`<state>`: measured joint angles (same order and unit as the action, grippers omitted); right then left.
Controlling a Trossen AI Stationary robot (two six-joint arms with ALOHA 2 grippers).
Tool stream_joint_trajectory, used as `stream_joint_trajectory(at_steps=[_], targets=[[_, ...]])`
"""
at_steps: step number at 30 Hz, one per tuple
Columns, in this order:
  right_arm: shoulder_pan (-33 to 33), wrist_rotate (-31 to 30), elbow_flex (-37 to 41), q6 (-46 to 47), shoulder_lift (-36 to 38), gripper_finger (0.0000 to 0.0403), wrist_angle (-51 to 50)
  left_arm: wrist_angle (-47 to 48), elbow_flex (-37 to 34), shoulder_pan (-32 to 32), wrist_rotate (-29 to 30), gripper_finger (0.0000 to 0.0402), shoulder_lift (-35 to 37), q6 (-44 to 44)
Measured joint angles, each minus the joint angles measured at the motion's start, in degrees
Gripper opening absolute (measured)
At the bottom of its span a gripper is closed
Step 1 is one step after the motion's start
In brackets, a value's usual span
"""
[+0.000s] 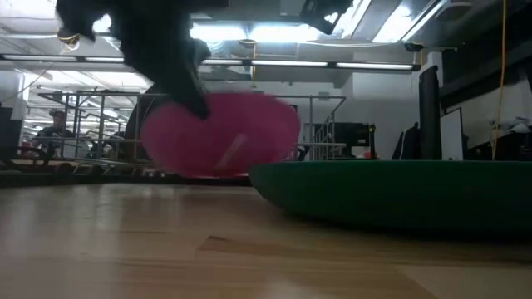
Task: Sort dishes
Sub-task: Put the pink plate on the dish rack
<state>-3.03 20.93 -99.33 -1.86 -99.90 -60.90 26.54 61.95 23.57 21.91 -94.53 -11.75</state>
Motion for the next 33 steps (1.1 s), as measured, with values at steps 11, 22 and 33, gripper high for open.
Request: stream_joint_trajectory(at_steps=[11,22,33], targets=[[0.0,7.6,0.0,0.1,-0.2,0.0065,1.2,-0.2,2.9,0.0,-1.6,0.0002,6.1,0.2],[0.0,9.7,0.0,-3.5,-0.2,0.0065,1.4,-0.1,6.0,0.0,-5.6,0.0002,6.5,-0.1],[0.0,6.9,0.0,-8.0,-0.3,0.0141,1.4,-4.0,6.0,0.0,-8.1,0.0002,6.5,-1.5]])
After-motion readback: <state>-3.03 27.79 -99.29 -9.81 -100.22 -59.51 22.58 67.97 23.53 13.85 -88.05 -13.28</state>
